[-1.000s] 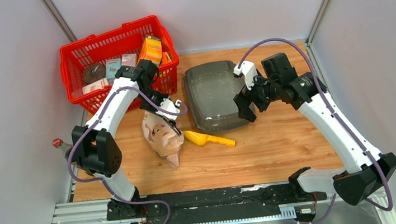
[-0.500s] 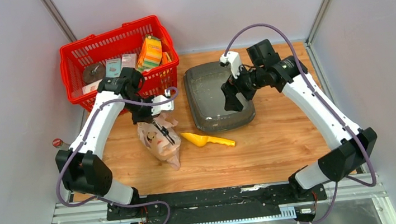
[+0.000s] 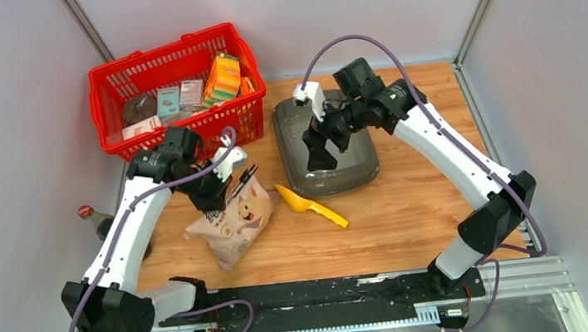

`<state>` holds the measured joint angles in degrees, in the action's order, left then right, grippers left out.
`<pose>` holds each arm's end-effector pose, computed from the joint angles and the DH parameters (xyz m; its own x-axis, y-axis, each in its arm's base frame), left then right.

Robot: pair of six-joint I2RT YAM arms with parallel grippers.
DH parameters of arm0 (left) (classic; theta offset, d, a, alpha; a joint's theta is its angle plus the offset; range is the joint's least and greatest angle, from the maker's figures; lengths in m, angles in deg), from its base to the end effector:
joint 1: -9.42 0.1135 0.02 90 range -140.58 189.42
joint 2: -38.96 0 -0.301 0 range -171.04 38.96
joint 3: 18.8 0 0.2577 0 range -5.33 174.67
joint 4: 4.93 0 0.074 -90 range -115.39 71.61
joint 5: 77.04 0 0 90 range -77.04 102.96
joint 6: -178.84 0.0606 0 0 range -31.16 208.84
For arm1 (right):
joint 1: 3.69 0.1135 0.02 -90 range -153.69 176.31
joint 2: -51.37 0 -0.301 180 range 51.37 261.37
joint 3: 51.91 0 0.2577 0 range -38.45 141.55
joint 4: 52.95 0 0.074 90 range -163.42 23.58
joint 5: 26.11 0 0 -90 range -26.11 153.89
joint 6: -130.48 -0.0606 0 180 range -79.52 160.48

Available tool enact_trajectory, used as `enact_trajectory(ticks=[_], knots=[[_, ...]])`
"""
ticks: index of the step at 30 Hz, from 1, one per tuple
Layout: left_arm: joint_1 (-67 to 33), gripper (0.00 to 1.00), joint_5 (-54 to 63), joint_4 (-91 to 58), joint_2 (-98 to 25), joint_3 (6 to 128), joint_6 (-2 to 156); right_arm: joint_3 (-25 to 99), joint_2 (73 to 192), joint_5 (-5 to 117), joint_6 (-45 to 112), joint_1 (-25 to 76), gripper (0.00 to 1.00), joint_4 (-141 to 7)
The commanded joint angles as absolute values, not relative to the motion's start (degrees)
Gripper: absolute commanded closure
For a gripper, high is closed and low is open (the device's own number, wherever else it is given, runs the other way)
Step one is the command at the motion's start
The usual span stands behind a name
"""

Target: Fill the litter box with clean litter

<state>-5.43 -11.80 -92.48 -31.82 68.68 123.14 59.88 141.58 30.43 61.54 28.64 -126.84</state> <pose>0.1965 -0.0784 0.3499 -0.5483 0.6748 -0.4939 0.8165 0.5596 -0.1420 0.2668 0.2084 0.4107 -0.3613 -0.5835 -0.7273 -0.9225 0.3375 0.1875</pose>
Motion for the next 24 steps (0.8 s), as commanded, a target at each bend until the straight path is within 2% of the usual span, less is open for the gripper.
enact_trajectory(ticks=[1,2,3,6,9,15,20,24], knots=[[-5.3,0.99,-15.9,-79.5,-25.3,60.9,117.1,63.2,143.6,26.8,69.9,33.7,0.05,-125.5],[-5.3,0.93,-15.6,-75.0,-24.4,58.8,116.7,63.6,145.0,26.4,71.2,34.2,0.07,-125.7],[-5.3,0.78,-14.6,-72.9,-22.8,55.7,115.3,64.2,145.8,25.0,72.0,34.7,0.07,-125.6],[-5.3,0.62,-12.0,-70.5,-21.6,55.2,112.3,65.7,148.2,23.2,74.0,34.9,0.07,-122.1],[-5.2,0.54,-9.6,-73.2,-20.6,56.3,111.0,67.1,150.1,22.5,77.0,35.2,0.07,-118.7],[-4.8,0.48,-0.7,-74.0,-15.5,51.5,109.4,72.3,155.9,22.3,77.0,36.7,0.06,-115.6],[-1.7,0.42,0.9,-76.6,-12.4,51.0,110.9,72.2,157.9,20.4,74.8,38.1,0.06,-113.0],[-0.6,0.44,-1.2,-77.9,-14.5,51.6,112.9,72.6,158.9,16.9,76.6,39.4,0.05,-113.4]])
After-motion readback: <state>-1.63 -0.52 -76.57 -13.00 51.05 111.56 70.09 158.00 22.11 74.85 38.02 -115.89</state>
